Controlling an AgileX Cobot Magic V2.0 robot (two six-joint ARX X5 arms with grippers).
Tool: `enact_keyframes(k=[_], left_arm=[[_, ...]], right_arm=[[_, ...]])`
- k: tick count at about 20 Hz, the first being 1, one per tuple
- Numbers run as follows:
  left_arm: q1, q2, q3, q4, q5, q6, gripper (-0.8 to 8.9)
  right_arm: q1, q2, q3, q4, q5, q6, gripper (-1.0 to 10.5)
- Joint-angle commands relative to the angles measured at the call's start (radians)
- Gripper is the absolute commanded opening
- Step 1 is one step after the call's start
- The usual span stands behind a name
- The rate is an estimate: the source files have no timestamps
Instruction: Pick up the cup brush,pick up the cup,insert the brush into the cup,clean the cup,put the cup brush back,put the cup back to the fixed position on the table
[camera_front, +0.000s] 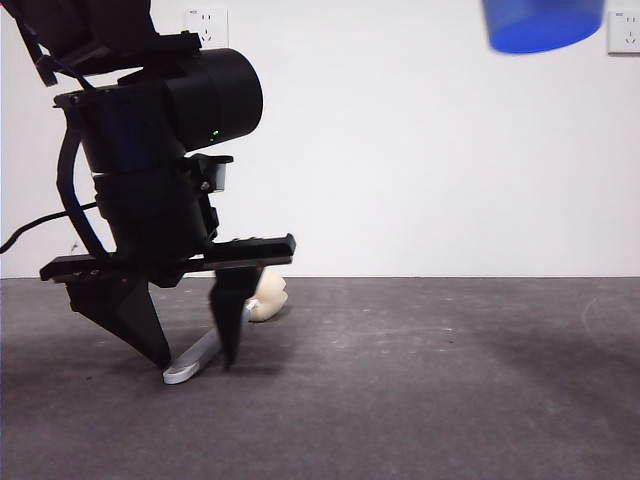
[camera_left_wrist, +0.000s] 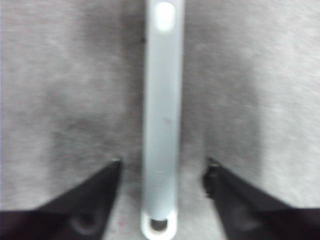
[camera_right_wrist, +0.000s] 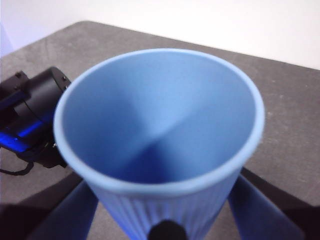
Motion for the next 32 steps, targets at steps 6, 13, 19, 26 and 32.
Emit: enact_keyframes(k=[6, 13, 19, 26, 32], left_arm=[[0.001, -0.134, -0.010, -0.044, 0.029, 0.082, 3.77], [0.001, -0.520, -0.010, -0.153, 0.151, 0.215, 3.77], [0.002, -0.805, -0.009, -0.311, 0.209, 0.246, 3.77], [0.002, -0.924, -0.009, -0.404, 0.207, 0.245, 3.77], [0.002, -0.924, -0.009, -0.416, 0.204, 0.245, 3.77]], right_arm=[[-0.176, 0.188, -0.057, 0.263, -0.089, 0.009, -0.2], [-0.433, 0.413, -0.178, 0.592, -0.392, -0.055, -0.2], [-0.525, 0.646, -0.178, 0.801, -0.483, -0.101, -0.2], [-0.581, 0.868, -0.178, 0.995, -0.551, -0.124, -0.2], [-0.582, 0.938, -0.179, 1.032, -0.550, -0.179, -0.2]])
